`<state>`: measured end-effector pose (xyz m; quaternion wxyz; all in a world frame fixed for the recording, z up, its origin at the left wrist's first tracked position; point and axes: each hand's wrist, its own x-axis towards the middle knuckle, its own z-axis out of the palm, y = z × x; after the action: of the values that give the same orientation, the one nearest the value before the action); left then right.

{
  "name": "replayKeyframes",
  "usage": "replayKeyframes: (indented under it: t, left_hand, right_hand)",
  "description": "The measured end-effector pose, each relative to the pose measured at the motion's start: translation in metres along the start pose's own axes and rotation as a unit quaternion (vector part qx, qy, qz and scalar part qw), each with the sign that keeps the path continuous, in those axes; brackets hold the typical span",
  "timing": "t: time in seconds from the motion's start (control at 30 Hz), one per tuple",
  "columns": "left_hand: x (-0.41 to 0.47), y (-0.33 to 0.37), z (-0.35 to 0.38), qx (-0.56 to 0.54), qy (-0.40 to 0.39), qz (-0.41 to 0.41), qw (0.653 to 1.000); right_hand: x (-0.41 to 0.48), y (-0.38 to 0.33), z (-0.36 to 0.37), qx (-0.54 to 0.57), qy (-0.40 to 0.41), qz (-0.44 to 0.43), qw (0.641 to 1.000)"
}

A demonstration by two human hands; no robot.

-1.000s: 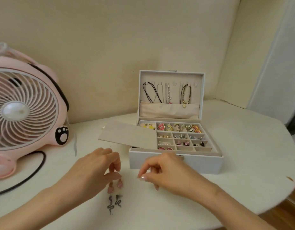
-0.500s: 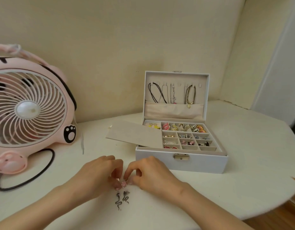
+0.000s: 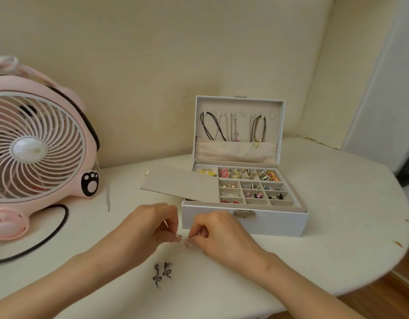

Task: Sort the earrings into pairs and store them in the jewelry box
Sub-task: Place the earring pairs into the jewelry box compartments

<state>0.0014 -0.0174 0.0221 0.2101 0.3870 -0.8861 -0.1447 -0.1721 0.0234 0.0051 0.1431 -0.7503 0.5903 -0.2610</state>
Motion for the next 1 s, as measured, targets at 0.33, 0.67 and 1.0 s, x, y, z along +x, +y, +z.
replayKeyframes:
  t: [0.33,0.67,1.0]
  left_hand:
    - [0.05,0.059,0.002,-0.086,0.053,0.047,0.994]
    - [0.117,0.094,0.033,-0.065,0.006,0.061,0.996]
    - [0.132,0.088,0.049,-0.017,-0.049,0.017,0.998]
  right_hand:
    - [-0.039,0.035,-0.066,0.061,0.08,0.082,0.992]
    - [-0.053,0.066,-0.111,0.091,0.169,0.131,0.973]
    - [-0.046,0.083,-0.111,0.13,0.203,0.153,0.959]
